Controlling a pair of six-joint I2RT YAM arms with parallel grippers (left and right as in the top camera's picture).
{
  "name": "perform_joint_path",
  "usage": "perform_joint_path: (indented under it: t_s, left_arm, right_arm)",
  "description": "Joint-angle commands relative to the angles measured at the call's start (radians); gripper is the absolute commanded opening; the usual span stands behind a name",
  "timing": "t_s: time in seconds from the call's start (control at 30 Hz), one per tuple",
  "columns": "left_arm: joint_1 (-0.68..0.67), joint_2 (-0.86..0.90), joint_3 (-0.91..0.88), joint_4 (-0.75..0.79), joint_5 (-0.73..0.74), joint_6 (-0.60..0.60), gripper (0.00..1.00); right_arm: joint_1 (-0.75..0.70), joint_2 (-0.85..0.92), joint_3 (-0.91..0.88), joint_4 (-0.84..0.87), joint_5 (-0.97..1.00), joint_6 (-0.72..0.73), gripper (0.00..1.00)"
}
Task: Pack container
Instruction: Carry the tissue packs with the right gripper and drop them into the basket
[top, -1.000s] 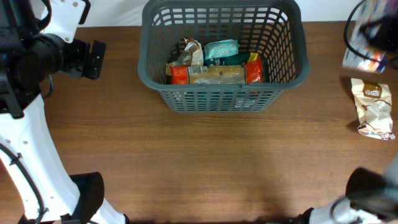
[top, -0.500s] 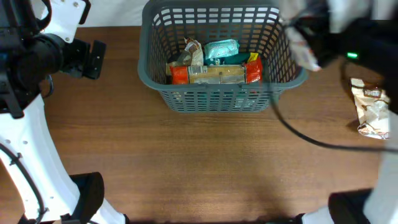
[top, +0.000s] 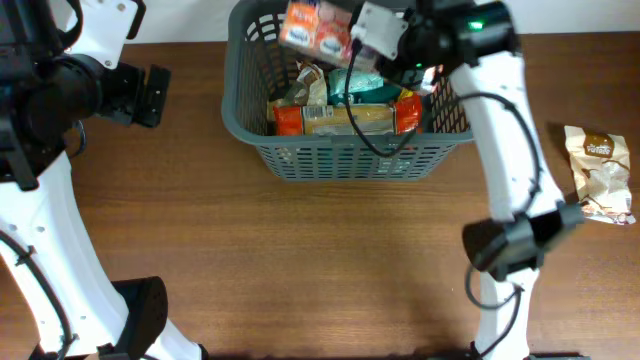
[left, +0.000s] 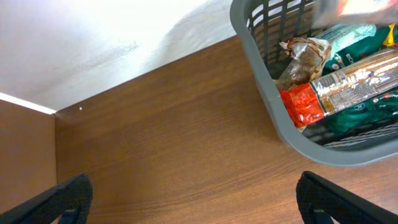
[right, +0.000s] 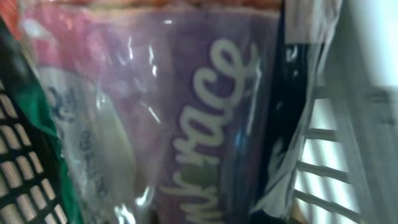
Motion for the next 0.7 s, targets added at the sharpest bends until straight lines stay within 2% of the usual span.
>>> perform_joint_path:
  t_s: [0.0,0.1,0.23,0.33,0.4,0.47,0.53,0.57,0.63,0.67]
  left_arm:
    - [0.003,-0.002,0.001,-0.002,-0.004,-0.010,0.99]
    - [0.003,-0.002,0.001,-0.002,-0.004,-0.010,0.99]
    - [0.003,-0.002,0.001,-0.002,-0.004,-0.010,0.99]
    - [0.003,-0.002,0.001,-0.001,-0.004,-0.010,0.99]
    - [0.003,-0.002,0.001,-0.002,-0.004,-0.010,0.99]
    - [0.003,-0.002,0.001,-0.001,-0.004,-0.010,0.99]
    - [0.003,-0.002,0.001,-0.002,-0.004,-0.010,0.99]
    - [0.003,-0.002,0.001,-0.002,-0.004,-0.010,0.99]
    - [0.003,-0.002,0.001,-0.001,-0.004,-0.010,0.99]
    - [0.003,-0.002,0.001,-0.002,-0.004,-0.010,0.99]
  right_arm:
    - [0.013,0.042,0.004,0.000,0.019,-0.027,0.04]
    - [0.022,0.083,0.004,-0.009,0.017,-0.018,0.06]
    - [0.037,0.124,0.004,-0.024,0.013,0.072,0.23]
    - [0.048,0.130,0.005,-0.054,0.045,0.087,0.23]
    - [0.053,0.114,0.009,-0.054,0.104,0.171,0.24]
    - [0.053,0.087,0.027,-0.058,0.147,0.276,0.31]
    - [0.051,0.053,0.053,-0.071,0.163,0.349,0.34]
    - [0.050,0.032,0.063,-0.077,0.169,0.372,0.38]
    - [0.050,-0.016,0.078,-0.084,0.177,0.386,0.61]
    - [0.050,-0.042,0.078,-0.084,0.177,0.385,0.63]
